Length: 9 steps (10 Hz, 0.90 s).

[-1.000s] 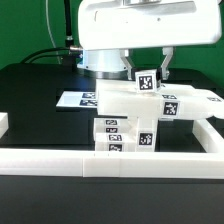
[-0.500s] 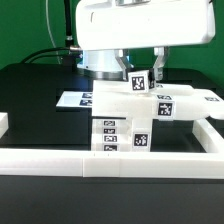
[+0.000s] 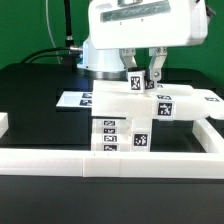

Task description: Assemble chair

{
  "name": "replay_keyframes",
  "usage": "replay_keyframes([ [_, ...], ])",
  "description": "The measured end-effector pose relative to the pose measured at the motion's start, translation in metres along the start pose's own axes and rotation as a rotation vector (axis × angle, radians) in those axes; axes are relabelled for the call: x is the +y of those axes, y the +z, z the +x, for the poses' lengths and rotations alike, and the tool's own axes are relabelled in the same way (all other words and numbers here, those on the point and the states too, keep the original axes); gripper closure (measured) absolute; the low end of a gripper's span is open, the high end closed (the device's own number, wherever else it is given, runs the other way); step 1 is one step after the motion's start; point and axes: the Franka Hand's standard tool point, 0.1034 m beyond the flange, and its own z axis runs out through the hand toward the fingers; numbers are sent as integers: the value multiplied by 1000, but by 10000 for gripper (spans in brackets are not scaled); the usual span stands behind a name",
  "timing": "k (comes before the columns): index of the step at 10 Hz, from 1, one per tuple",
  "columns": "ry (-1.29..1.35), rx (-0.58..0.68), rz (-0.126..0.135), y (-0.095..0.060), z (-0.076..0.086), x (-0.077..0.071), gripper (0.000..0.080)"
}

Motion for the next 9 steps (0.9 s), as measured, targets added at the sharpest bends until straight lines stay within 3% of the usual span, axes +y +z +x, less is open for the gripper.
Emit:
replay_keyframes([
  [2, 230, -16, 37, 0, 4, -1, 515],
  [3, 303, -10, 43, 0, 4, -3, 515],
  [9, 584, -15, 45, 0, 4, -4, 495],
])
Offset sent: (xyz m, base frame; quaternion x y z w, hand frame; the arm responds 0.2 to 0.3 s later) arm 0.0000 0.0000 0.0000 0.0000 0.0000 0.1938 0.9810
